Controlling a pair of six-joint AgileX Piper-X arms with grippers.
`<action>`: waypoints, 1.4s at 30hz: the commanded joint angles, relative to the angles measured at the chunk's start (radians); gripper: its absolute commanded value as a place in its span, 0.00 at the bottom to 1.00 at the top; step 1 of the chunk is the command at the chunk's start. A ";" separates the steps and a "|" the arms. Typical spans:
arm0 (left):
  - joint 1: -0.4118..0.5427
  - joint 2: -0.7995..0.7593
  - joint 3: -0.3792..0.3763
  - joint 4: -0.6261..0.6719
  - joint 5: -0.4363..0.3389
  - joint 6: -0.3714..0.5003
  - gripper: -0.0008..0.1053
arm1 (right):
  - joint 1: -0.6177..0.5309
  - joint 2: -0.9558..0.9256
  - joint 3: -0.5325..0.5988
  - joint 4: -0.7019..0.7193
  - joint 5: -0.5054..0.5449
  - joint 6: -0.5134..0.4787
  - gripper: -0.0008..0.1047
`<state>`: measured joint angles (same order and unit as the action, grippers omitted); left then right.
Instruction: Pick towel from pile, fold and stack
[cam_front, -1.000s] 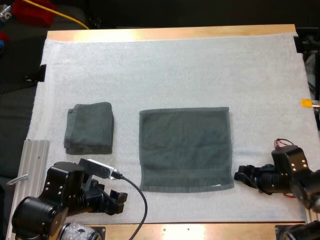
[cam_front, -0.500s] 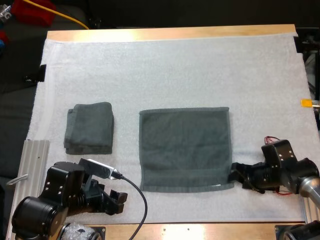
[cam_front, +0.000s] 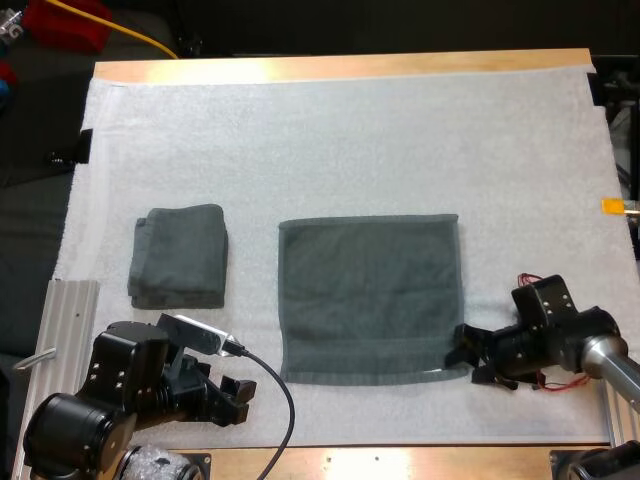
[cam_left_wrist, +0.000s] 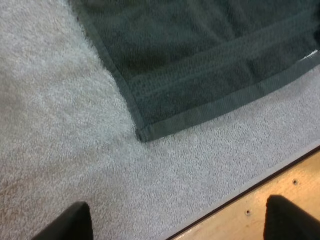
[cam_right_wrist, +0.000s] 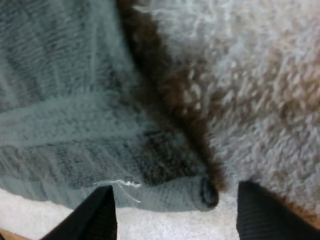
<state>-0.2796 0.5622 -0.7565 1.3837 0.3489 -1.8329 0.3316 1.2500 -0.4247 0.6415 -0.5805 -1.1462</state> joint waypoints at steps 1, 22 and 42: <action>-0.005 -0.005 -0.001 -0.006 0.007 -0.009 0.64 | -0.001 0.006 -0.002 0.000 -0.008 0.002 0.52; -0.005 -0.005 -0.001 -0.015 0.040 -0.009 0.64 | 0.000 0.095 -0.002 -0.057 -0.062 0.029 0.51; -0.005 -0.005 0.000 -0.018 0.045 -0.008 0.64 | 0.000 0.089 -0.002 -0.046 0.033 -0.021 0.01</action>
<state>-0.2796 0.5622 -0.7565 1.3780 0.3870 -1.8329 0.3300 1.3316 -0.4318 0.6035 -0.5907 -1.1563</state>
